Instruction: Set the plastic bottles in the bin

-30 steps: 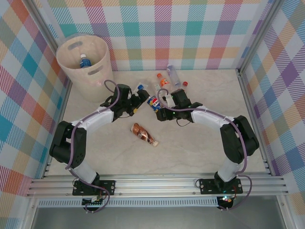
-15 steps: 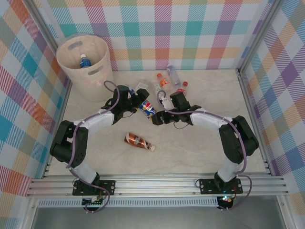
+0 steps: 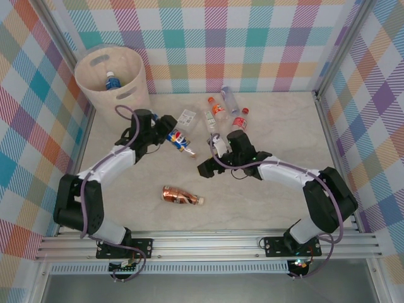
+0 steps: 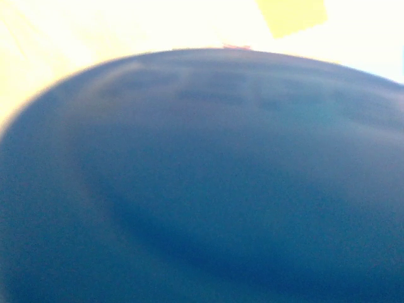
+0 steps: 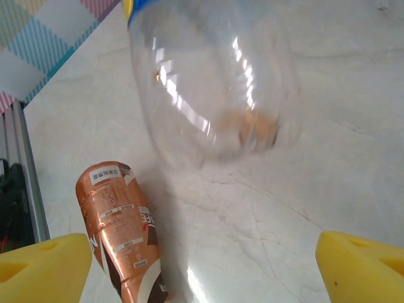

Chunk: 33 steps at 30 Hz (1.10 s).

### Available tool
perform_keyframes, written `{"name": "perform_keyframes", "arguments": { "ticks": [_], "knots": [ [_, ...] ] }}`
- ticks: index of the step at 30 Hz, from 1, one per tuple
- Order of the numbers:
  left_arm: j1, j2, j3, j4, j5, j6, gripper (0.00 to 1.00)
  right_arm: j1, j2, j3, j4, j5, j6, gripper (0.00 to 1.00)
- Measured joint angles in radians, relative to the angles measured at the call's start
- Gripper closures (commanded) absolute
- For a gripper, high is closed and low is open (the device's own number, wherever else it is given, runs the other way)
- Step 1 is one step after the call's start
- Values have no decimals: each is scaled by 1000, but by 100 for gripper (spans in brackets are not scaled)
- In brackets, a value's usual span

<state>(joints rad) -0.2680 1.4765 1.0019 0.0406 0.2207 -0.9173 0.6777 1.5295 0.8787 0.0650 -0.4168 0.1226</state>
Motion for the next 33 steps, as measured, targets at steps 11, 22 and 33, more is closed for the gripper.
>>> {"name": "perform_keyframes", "arguments": {
  "ticks": [11,22,33],
  "knots": [
    [83,-182,129,-298,-168,142,45,310,71,-50,2,61,-426,4],
    [188,-349,131,-419,-325,229,43,402,259,-12,2,236,-596,24],
    [238,-293,303,-418,-409,310,42,391,263,19,5,291,-591,49]
  ]
}}
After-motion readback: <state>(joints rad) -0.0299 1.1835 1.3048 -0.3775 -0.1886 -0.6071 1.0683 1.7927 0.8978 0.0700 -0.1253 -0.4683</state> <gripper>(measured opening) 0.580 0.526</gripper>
